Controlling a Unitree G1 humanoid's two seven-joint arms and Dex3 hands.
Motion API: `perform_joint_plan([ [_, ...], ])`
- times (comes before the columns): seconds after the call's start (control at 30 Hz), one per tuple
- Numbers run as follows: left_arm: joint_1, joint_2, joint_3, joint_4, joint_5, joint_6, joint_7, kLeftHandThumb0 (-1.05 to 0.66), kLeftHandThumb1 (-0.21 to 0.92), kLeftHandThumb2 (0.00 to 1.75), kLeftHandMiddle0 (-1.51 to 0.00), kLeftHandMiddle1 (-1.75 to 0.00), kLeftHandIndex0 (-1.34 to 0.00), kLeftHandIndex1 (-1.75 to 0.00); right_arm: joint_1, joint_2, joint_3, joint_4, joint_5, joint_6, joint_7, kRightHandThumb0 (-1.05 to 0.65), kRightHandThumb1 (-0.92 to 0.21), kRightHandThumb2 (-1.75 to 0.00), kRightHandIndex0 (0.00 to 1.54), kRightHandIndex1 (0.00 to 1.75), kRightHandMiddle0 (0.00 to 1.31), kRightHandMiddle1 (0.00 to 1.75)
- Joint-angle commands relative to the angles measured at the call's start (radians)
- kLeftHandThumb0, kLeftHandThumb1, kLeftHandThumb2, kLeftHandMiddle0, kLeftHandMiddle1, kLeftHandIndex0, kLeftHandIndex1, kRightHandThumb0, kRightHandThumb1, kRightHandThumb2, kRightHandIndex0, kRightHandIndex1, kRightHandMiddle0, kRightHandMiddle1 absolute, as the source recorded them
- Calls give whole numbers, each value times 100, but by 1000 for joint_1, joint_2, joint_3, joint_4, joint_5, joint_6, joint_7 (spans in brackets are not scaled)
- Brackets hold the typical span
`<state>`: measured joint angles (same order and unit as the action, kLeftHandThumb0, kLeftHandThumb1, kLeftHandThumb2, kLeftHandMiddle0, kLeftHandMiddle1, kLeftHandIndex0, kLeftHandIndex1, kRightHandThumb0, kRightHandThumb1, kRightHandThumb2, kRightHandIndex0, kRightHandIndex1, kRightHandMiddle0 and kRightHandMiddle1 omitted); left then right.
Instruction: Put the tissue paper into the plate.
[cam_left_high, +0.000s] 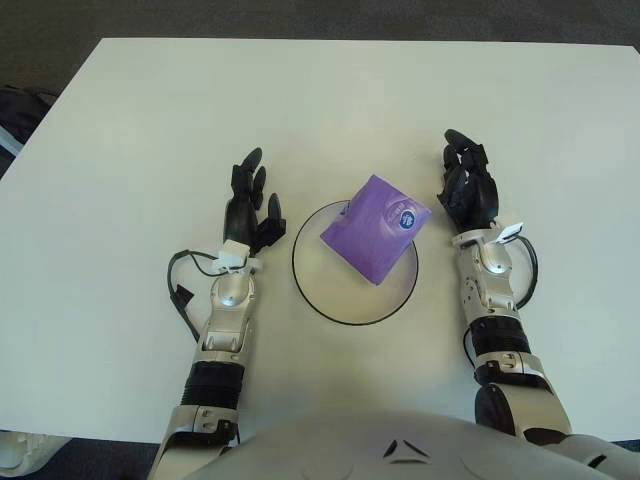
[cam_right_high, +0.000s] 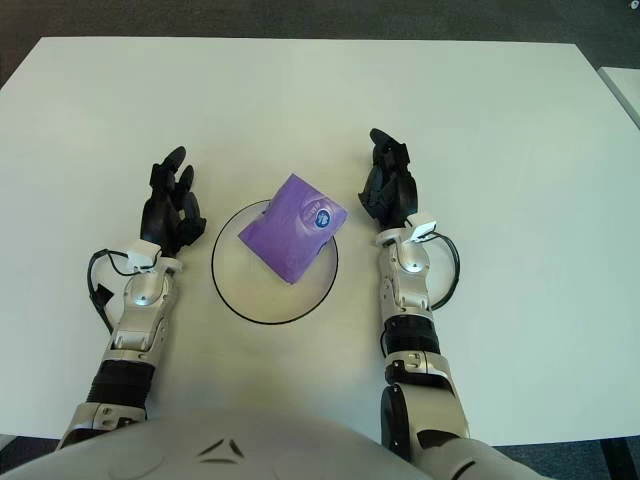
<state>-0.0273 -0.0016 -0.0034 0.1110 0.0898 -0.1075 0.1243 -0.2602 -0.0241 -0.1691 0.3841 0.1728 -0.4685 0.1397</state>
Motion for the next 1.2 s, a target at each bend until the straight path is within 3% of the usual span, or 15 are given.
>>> perform_joint_plan([
  [0.0, 61, 0, -3, 38, -2, 59, -12, -77, 92, 77, -35, -2, 0, -64, 91, 14, 4, 15, -13, 18, -14, -63, -92, -87, 34, 4, 0, 73],
  [0.77, 61, -2, -5, 39, 0, 53, -12, -76, 92, 76, -35, -2, 0, -63, 244, 54, 58, -47, -39, 1, -32, -57, -92, -83, 40, 6, 0, 86],
  [1.17, 60, -4, -10, 37, 4, 60, -10, -77, 92, 77, -35, -1, 0, -63, 282, 55, 82, -83, -63, 59, -55, -52, -92, -82, 42, 7, 0, 90],
])
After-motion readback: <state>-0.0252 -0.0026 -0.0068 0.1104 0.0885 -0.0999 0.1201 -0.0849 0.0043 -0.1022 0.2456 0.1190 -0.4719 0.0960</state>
